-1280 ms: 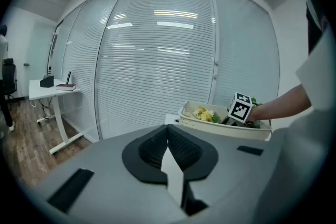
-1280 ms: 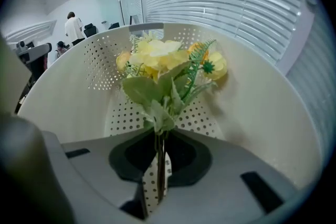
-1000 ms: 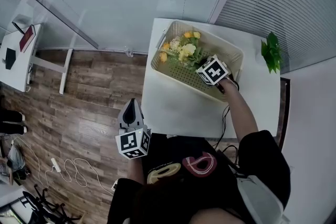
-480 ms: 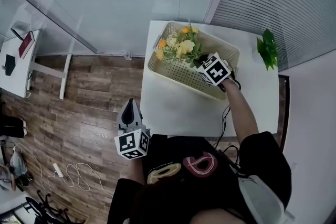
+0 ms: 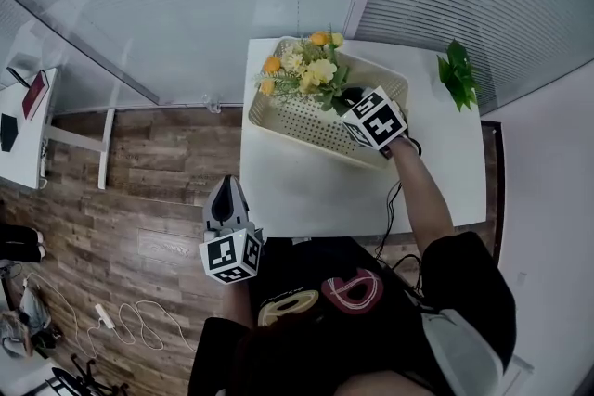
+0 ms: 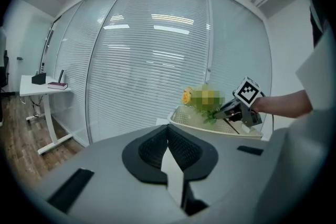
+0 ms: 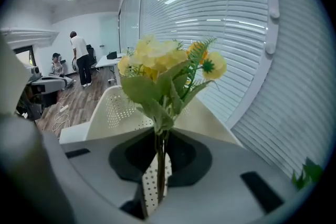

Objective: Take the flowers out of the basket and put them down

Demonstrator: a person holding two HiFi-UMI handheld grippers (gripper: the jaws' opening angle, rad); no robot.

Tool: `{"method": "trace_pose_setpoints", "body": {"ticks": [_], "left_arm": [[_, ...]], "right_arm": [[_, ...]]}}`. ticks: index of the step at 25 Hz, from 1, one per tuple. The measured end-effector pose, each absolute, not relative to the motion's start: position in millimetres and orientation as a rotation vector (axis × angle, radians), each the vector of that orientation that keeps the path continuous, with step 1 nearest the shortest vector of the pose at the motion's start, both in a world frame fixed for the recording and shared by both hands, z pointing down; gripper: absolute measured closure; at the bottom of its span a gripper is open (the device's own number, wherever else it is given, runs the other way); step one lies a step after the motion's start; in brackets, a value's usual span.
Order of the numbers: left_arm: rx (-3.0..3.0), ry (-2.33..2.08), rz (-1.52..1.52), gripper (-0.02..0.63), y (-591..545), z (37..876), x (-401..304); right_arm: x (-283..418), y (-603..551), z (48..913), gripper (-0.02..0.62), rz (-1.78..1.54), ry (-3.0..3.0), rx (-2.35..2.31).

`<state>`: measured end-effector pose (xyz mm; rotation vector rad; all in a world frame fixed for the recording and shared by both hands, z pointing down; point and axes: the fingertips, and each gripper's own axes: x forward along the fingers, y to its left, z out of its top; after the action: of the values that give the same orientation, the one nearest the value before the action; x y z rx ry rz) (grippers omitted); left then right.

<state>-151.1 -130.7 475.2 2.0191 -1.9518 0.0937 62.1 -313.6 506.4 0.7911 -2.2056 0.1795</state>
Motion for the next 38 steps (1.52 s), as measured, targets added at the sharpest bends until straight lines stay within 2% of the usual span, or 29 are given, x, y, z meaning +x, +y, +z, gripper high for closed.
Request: {"method": "trace_pose_setpoints", "body": {"ticks": [23,38], "left_arm": [[2.298,-1.695,0.064,0.589,-146.4,461.0,-119.0],[2.513,-1.352,0.13,0.589,-158.4,465.1,-62.3]], "right_arm": [[95.1,-260.1,366.3,0.549,-0.088,-2.334,1.234],[199.5,-196.6,365.4,0.549,0.164,-2.138,1.637]]}}
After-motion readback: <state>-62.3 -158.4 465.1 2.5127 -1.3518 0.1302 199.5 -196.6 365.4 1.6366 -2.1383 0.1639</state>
